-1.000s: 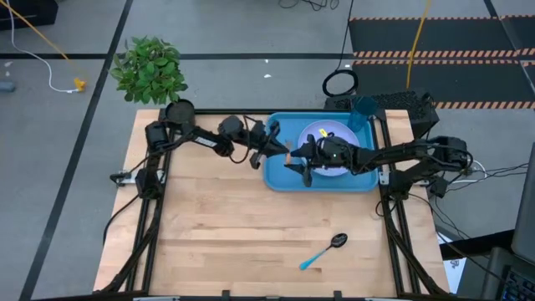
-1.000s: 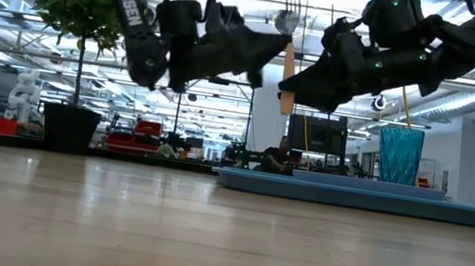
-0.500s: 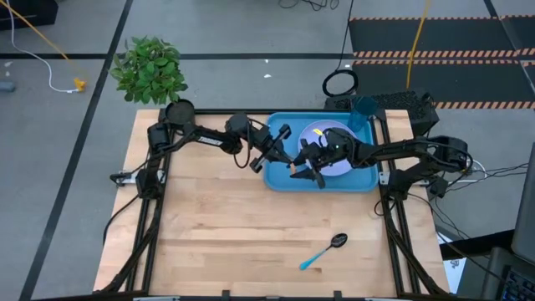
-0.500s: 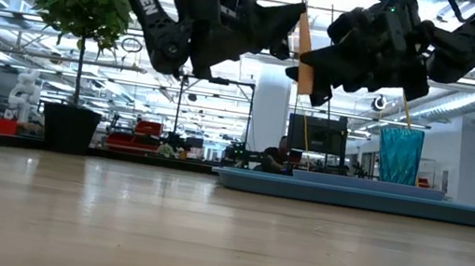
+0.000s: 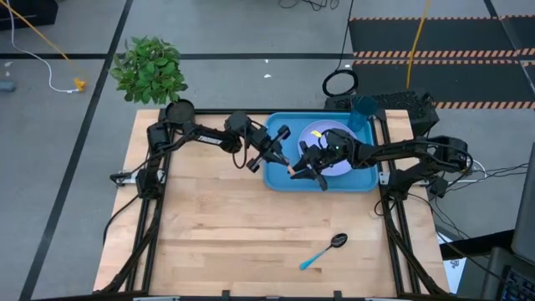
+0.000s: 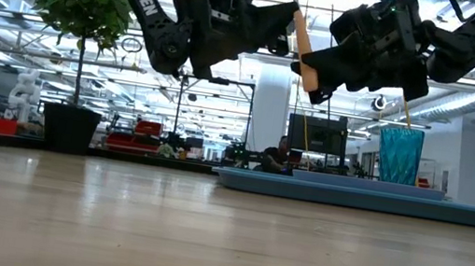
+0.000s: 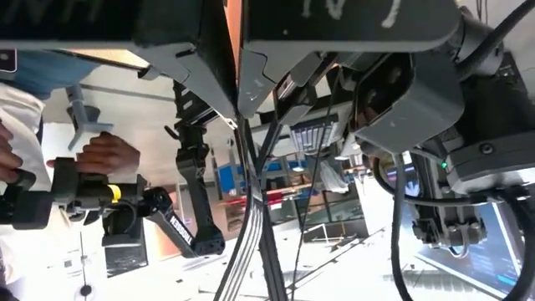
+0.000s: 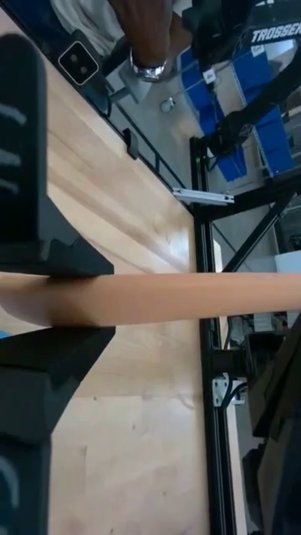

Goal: Pick and place plate/cup/fork/spoon on tray
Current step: Put the brown fork on the blue tray to the left of the purple plate

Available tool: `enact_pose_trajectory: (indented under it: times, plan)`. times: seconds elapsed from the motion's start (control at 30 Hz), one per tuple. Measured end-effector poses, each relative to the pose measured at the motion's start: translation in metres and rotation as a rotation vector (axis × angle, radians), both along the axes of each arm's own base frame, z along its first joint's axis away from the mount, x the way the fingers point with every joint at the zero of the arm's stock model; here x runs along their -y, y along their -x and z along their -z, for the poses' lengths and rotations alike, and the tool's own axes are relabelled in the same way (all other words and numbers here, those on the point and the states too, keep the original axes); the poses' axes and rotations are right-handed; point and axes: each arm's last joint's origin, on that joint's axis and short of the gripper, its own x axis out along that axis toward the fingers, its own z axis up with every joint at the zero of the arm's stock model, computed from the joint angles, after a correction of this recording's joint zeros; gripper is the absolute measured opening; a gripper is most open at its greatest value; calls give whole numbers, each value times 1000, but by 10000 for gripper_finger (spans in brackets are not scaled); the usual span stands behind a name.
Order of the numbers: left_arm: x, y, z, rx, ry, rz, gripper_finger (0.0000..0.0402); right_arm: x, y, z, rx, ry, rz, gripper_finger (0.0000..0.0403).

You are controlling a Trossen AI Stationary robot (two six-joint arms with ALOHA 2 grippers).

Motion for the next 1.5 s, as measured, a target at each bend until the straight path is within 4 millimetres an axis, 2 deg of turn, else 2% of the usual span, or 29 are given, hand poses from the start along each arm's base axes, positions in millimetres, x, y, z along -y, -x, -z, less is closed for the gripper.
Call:
enact_pose_trajectory:
  times: [0.13, 0.43, 0.7, 0.83, 0.97, 1.17, 1.3, 1.5]
  plan:
    - [-6, 2, 0, -30, 34, -19, 24, 0, 0, 0, -5, -9, 12, 59]
    - [-52, 22, -3, -199, 203, -79, 87, 1, 3, -2, -61, -39, 123, 61]
    - [-60, 27, -3, -269, 262, -69, 103, -6, 18, -20, -101, -9, 342, 62]
    - [-53, 21, -4, -245, 292, -106, 103, -13, 26, -29, -117, 63, 493, 63]
    - [-43, 11, -2, -224, 360, -211, 104, -21, 32, -29, -111, 100, 620, 63]
    - [-29, -10, 16, -279, 487, -600, 104, -21, 41, -13, -116, 101, 823, 64]
    - [-6, -21, 19, -254, 472, -720, 104, -19, 47, -3, -125, 128, 925, 64]
    - [28, -31, 15, -140, 466, -936, 104, -20, 54, 5, -51, 117, 938, 64]
